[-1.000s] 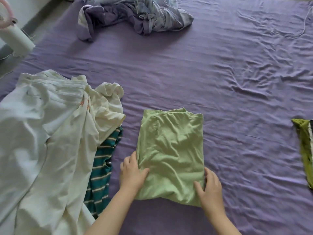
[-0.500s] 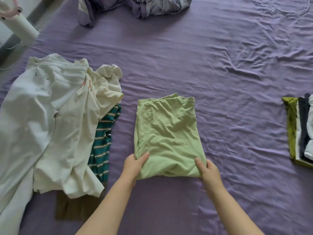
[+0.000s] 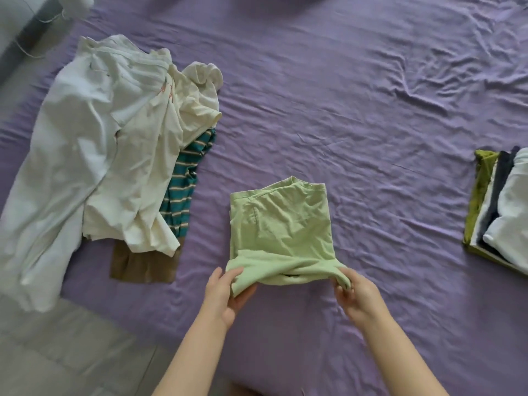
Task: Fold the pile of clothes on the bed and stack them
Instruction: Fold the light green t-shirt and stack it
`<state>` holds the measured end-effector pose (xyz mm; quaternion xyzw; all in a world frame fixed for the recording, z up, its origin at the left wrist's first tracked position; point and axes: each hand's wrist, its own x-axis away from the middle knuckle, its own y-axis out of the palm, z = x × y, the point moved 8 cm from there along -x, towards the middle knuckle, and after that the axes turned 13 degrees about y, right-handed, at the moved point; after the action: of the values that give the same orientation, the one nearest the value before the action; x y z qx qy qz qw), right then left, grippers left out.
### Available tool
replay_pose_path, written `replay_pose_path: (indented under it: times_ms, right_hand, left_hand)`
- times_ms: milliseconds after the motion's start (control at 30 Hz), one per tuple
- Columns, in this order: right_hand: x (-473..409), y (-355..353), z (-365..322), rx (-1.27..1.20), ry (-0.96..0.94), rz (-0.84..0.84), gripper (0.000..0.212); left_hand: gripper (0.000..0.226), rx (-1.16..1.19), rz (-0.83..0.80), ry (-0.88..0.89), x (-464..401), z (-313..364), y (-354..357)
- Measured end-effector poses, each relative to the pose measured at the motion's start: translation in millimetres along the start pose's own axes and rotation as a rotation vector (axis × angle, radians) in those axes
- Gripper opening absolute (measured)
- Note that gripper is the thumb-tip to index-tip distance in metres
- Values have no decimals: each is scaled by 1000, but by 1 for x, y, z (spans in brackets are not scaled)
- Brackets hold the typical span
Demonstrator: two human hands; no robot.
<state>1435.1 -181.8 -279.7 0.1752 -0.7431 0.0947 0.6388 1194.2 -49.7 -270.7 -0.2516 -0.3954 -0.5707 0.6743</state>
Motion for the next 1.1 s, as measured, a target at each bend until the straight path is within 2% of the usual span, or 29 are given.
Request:
replay_pose_path:
  times_ms: [67,167,267,333,433,567,633,700,767,833,867,933,1000,1100]
  right_hand:
    - [2,27,-24,-117,-13,-54,12]
    - [-1,70,-62,-271,-63,-125,21]
    - [-10,109,-94,-248,-108,-151,14]
    - [-20,127,-110,-166,-145,-152,20]
    - [-33,137,-118,168,-279,-78,40]
    - [-25,130,-99,839,-656,223,46]
    - [-30,128,-77,1199,-771,320,43]
    - [-39,120,-59,1427,-804,410,46]
    - [-41,106,-55,1373,-822,474,48]
    - [-38,87,-56,1147,-798,503,49]
    - [-38,76,-56,1006,-754,504,52]
    - [-38,58,-49,758,-664,464,60]
    - [-38,47,-42,631,-626,425,67]
    - [-42,35,-32,445,-541,346,76]
  left_hand:
    - [82,28,-36,93,-12,28,22]
    - [84,65,-105,136,-30,63,58]
    - [80,138,-90,119,-55,83,83]
    - [77,26,-120,165,-72,93,100]
    - [81,-620,-350,436,-80,100,131]
    - [71,-1718,-645,993,-82,80,174]
    - [72,-1984,-759,1032,-90,65,191]
    - [80,-2033,-842,952,-104,57,202]
    - [91,-2026,-856,935,-114,56,212]
    - [96,-2024,-811,941,-118,58,219]
    - [94,-2001,-793,889,-119,60,221]
    - [75,-1968,-800,763,-120,59,224]
    - [51,-1927,-869,630,-116,53,226]
    - [37,-1687,-880,495,-101,48,226]
